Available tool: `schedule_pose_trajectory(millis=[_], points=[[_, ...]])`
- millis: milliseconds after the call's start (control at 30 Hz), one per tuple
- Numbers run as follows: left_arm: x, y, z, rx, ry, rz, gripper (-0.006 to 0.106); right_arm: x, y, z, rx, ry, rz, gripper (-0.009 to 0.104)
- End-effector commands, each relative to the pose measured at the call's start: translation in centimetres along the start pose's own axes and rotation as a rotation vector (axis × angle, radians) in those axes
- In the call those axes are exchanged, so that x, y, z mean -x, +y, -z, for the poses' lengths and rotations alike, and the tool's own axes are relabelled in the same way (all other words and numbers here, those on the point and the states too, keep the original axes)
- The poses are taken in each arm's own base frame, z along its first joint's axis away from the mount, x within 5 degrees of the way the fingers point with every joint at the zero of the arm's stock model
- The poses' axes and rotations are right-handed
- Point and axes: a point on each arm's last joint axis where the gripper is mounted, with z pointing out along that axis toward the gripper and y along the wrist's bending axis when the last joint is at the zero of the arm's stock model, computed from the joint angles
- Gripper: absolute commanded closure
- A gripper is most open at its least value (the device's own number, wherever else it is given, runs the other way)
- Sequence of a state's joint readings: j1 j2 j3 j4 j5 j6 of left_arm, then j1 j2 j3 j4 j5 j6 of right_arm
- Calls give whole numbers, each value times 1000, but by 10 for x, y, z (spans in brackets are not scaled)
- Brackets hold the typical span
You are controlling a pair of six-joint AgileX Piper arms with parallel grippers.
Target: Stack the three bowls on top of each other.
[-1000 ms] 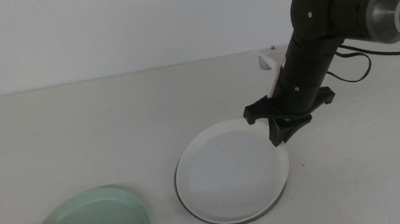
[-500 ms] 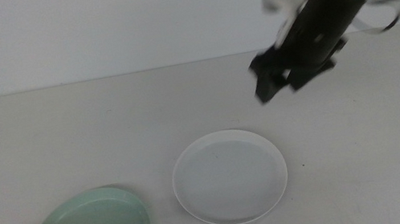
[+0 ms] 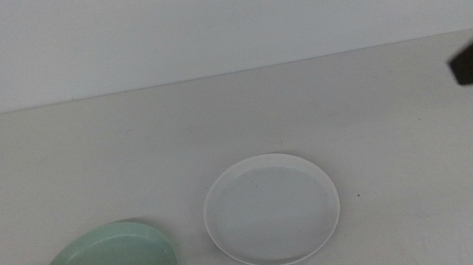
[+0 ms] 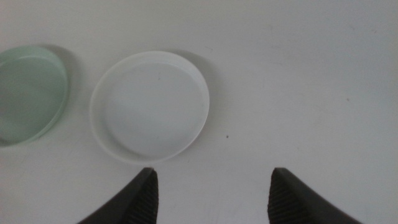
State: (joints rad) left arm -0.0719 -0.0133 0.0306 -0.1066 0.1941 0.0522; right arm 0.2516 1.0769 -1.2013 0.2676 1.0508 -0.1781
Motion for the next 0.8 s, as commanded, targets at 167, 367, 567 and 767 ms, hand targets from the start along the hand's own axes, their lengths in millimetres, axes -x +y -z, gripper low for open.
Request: schedule_pose_trajectory(millis=[167,367,567,767], points=[[9,0,2,3,-94,17,-5,-35,15,52,6,-98,102,50],[9,0,2,3,-94,17,-5,-49,21,76,4,-145,143,50],[9,0,2,3,-94,17,-5,-50,21,82,-15,-189,152,50],[9,0,2,3,-94,17,-5,-54,22,81,-7,-142,152,50]])
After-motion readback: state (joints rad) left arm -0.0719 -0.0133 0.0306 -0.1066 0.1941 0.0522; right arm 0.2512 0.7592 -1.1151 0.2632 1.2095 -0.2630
